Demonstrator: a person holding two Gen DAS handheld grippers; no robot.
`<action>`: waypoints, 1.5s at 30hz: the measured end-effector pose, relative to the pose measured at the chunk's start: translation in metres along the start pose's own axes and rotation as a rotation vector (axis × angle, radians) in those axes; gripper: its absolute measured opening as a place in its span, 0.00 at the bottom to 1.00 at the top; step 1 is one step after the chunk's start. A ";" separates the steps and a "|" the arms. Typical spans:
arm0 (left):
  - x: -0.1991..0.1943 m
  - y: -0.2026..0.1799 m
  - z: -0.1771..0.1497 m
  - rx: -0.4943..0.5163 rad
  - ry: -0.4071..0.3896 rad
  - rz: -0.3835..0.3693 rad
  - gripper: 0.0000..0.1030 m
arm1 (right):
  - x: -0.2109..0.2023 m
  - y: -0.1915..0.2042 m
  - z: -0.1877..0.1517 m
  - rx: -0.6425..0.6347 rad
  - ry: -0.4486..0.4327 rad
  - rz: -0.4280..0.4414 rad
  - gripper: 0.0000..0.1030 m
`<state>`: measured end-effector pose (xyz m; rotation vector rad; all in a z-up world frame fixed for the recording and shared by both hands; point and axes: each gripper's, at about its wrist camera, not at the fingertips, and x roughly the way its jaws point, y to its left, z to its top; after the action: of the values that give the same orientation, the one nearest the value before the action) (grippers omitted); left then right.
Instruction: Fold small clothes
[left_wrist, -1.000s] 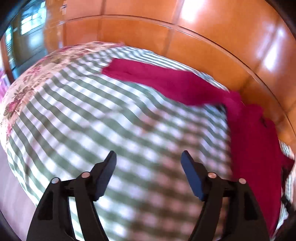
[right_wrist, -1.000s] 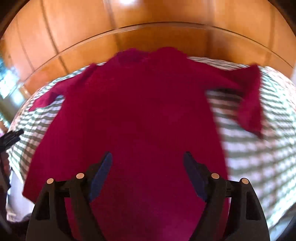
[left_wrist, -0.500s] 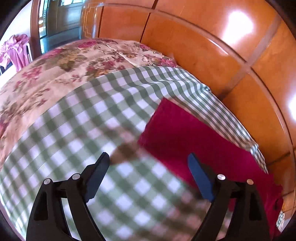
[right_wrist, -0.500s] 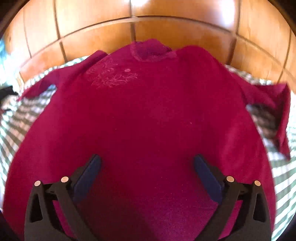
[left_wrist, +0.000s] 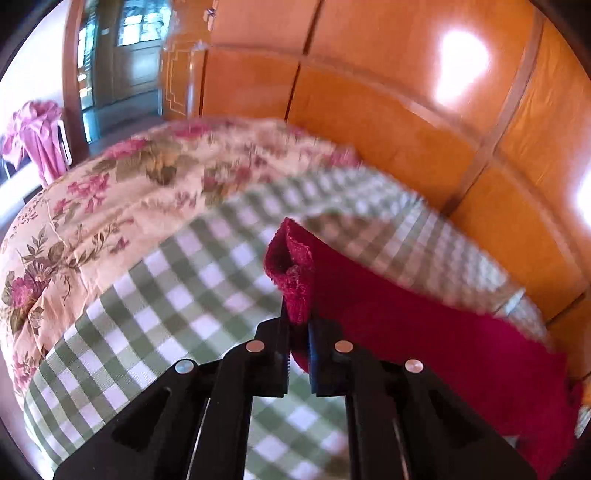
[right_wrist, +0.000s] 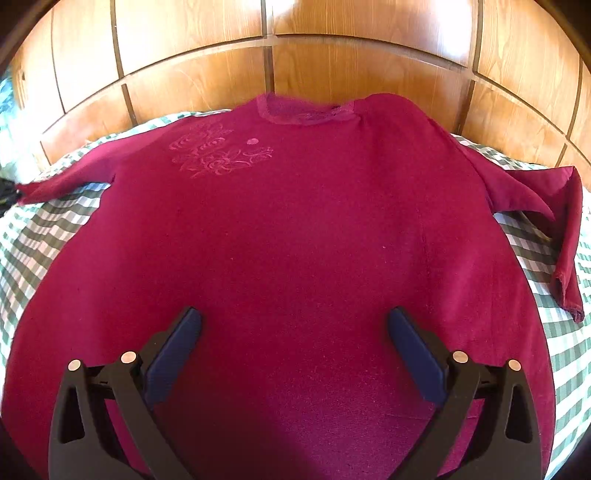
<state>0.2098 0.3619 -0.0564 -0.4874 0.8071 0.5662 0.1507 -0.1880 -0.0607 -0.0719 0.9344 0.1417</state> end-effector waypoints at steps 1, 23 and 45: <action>0.008 0.000 -0.003 0.001 0.029 0.021 0.11 | 0.000 0.000 0.000 -0.001 0.000 -0.001 0.97; -0.137 -0.244 -0.217 0.504 0.104 -0.554 0.65 | -0.067 -0.118 0.000 0.271 -0.148 -0.318 0.81; -0.122 -0.277 -0.276 0.682 0.155 -0.505 0.76 | -0.150 -0.325 0.028 0.530 -0.290 -0.476 0.07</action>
<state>0.1720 -0.0457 -0.0741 -0.0882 0.9240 -0.2251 0.1351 -0.5197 0.0772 0.2120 0.6193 -0.5249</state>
